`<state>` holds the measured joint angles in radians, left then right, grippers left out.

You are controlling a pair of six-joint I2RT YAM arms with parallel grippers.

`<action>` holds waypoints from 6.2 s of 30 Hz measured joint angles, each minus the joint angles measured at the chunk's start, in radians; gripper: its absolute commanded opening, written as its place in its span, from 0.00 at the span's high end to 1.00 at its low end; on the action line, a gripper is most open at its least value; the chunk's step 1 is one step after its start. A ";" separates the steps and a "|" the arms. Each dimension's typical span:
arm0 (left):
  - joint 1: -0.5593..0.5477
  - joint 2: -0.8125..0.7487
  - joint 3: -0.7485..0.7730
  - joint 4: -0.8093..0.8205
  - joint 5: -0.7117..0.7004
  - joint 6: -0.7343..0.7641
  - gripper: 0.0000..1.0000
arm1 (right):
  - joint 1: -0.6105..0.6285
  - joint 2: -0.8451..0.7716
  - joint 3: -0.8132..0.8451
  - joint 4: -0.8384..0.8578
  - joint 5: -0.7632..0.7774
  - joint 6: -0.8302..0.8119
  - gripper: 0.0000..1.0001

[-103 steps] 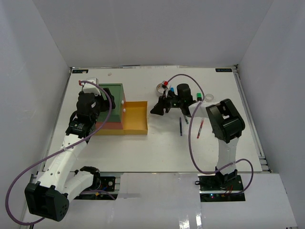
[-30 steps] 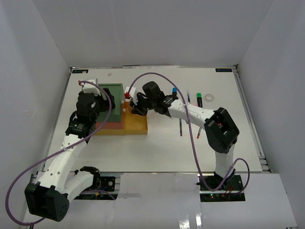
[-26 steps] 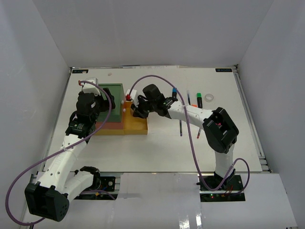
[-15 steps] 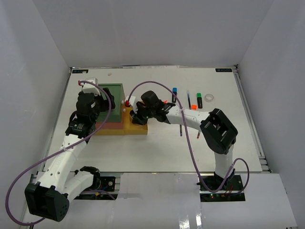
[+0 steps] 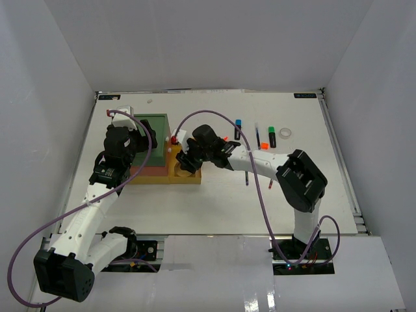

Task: Sort the stationery into containers
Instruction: Place the stationery in the drawer, then pick up the stationery from the center of the board, then place the stationery in the drawer, then close the drawer in the storage box.

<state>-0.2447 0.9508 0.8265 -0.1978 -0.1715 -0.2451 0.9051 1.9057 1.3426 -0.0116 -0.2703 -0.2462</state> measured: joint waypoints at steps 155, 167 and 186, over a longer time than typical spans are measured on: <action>0.000 0.000 0.000 0.000 0.016 0.000 0.07 | -0.150 -0.024 -0.070 -0.066 0.367 0.293 0.59; 0.000 0.011 0.000 0.015 0.038 0.000 0.07 | -0.122 0.080 -0.009 -0.012 0.230 0.327 0.59; 0.001 0.028 0.006 0.027 0.062 0.000 0.07 | -0.096 0.216 0.132 0.151 -0.016 0.420 0.54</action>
<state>-0.2436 0.9791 0.8330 -0.1707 -0.1097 -0.2447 0.8093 2.1216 1.4742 0.1390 -0.2859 0.1741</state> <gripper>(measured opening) 0.931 0.452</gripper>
